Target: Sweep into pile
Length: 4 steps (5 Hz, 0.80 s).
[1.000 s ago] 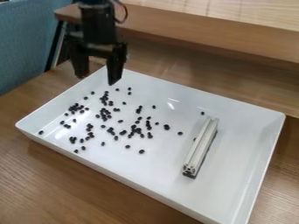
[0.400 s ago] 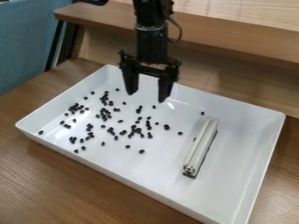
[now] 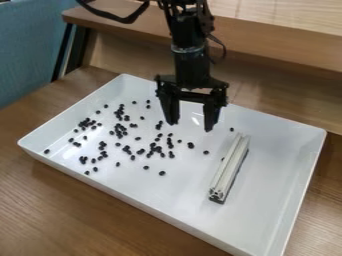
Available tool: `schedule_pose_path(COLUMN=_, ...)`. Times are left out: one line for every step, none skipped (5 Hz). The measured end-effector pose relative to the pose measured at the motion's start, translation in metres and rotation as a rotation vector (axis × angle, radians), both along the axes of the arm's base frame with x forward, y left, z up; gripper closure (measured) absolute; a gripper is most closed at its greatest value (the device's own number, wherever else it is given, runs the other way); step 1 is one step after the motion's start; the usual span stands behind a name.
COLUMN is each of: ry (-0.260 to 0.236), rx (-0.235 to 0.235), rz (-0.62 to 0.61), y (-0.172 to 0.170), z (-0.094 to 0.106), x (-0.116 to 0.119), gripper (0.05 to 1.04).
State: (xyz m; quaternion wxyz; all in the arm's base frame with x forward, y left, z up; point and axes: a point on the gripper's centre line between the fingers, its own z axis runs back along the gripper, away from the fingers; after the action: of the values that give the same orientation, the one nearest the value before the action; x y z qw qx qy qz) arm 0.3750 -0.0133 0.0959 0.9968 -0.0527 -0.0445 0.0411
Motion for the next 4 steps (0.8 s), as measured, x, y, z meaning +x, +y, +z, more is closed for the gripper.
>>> schedule_pose_path(ry=-0.006, rx=-0.013, rz=-0.02, y=-0.021, z=-0.002, x=-0.001, gripper=0.085)
schedule_pose_path(ry=-0.001, rx=-0.009, rz=-0.053, y=-0.04, z=-0.008, x=-0.002, gripper=0.085)
schedule_pose_path(ry=0.028, rx=-0.003, rz=-0.072, y=-0.055, z=-0.018, x=-0.004, gripper=0.085)
schedule_pose_path(ry=0.043, rx=0.004, rz=-0.082, y=-0.064, z=-0.025, x=-0.004, gripper=0.085)
